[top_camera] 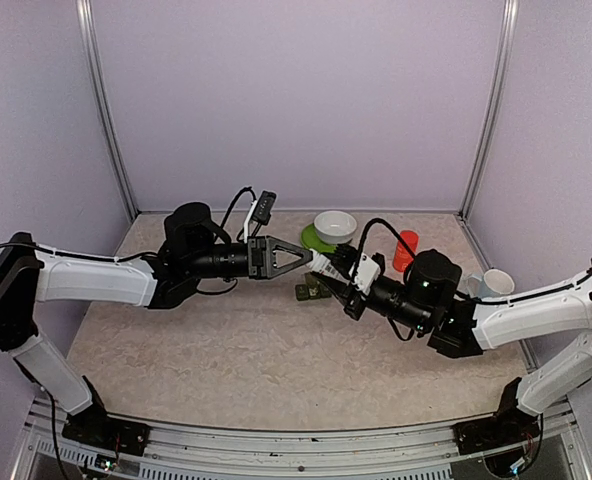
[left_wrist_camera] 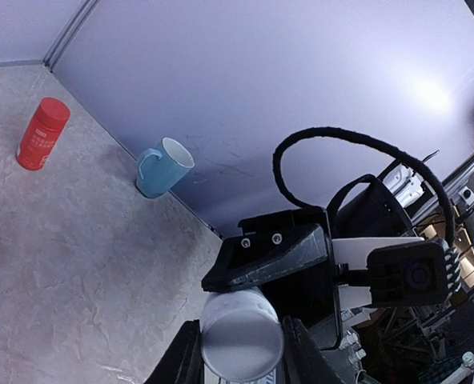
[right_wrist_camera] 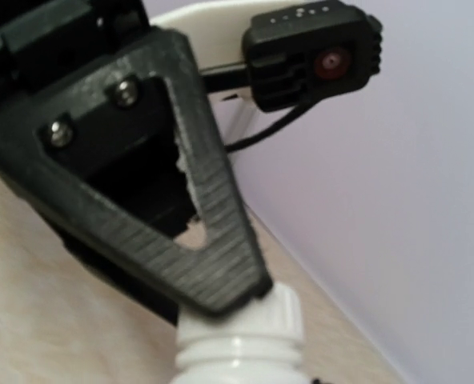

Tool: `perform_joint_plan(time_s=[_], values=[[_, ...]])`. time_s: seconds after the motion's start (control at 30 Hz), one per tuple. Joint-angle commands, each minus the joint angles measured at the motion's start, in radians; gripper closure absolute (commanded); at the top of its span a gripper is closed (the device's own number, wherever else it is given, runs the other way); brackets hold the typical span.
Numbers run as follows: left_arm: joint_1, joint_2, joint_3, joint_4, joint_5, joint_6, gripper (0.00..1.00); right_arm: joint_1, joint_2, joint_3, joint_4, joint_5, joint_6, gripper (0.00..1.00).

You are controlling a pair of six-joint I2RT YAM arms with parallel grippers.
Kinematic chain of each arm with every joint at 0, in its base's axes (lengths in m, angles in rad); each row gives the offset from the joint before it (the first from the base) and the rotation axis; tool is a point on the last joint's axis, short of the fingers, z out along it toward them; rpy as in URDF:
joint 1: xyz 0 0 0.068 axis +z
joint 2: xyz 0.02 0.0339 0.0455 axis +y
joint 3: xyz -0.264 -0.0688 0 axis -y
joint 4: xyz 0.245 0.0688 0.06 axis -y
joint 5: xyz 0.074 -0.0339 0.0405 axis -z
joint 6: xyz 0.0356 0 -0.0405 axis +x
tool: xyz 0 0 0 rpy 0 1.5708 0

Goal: Sort the pills into containers
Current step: Close the lid of the pill bottle.

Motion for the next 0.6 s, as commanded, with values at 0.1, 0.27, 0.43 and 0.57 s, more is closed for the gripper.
perform_joint_plan(time_s=[0.1,0.27,0.43,0.57], values=[[-0.023,0.020,0.024,-0.042,0.086,0.023,0.71,0.057,0.017,0.067,0.013,0.076,-0.062,0.80],[-0.024,0.000,0.011,-0.014,0.088,0.068,0.64,0.057,0.014,0.084,-0.024,0.062,0.023,0.79],[-0.018,-0.024,-0.003,-0.005,0.078,0.071,0.49,0.057,-0.009,0.063,-0.023,0.062,0.066,0.79],[-0.003,-0.057,-0.026,0.019,0.067,0.061,0.36,0.057,-0.024,0.050,-0.026,0.065,0.073,0.79]])
